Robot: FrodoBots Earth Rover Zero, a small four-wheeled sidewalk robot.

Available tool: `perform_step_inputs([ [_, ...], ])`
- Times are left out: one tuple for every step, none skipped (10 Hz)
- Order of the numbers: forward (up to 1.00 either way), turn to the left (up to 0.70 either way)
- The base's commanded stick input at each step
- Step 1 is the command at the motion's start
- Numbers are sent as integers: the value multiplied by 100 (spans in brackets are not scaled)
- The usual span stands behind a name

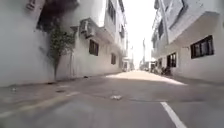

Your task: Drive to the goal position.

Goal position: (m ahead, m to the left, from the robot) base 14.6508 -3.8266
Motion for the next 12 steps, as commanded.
perform_step_inputs([
  [100,0],
  [100,0],
  [100,0],
  [100,0],
  [100,0],
  [100,-2],
  [100,-25],
  [100,-40],
  [100,-40],
  [100,-40],
  [100,-40],
  [100,-40],
])
